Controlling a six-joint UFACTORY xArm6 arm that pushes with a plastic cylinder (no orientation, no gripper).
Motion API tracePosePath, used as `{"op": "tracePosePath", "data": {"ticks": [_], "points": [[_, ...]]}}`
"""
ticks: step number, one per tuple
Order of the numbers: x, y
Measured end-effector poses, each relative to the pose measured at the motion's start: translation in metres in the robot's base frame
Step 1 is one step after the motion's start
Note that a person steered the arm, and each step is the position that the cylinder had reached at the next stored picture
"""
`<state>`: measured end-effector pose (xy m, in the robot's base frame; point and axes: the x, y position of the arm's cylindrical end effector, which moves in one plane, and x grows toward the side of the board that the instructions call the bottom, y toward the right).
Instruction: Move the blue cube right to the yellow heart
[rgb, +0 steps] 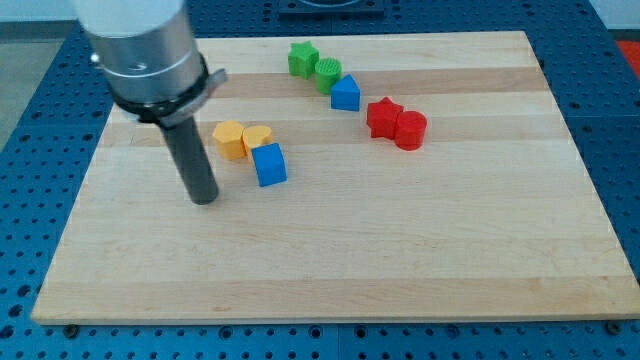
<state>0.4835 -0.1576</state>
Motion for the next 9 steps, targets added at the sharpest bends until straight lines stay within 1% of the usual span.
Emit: {"op": "tracePosePath", "data": {"ticks": [1,3,4,5,7,8,9], "points": [[-0.02,0.018],[-0.021,0.112],[-0.021,0.134],[-0.03,0.138],[-0.03,0.084],[-0.03,0.086],[-0.03,0.114]]}}
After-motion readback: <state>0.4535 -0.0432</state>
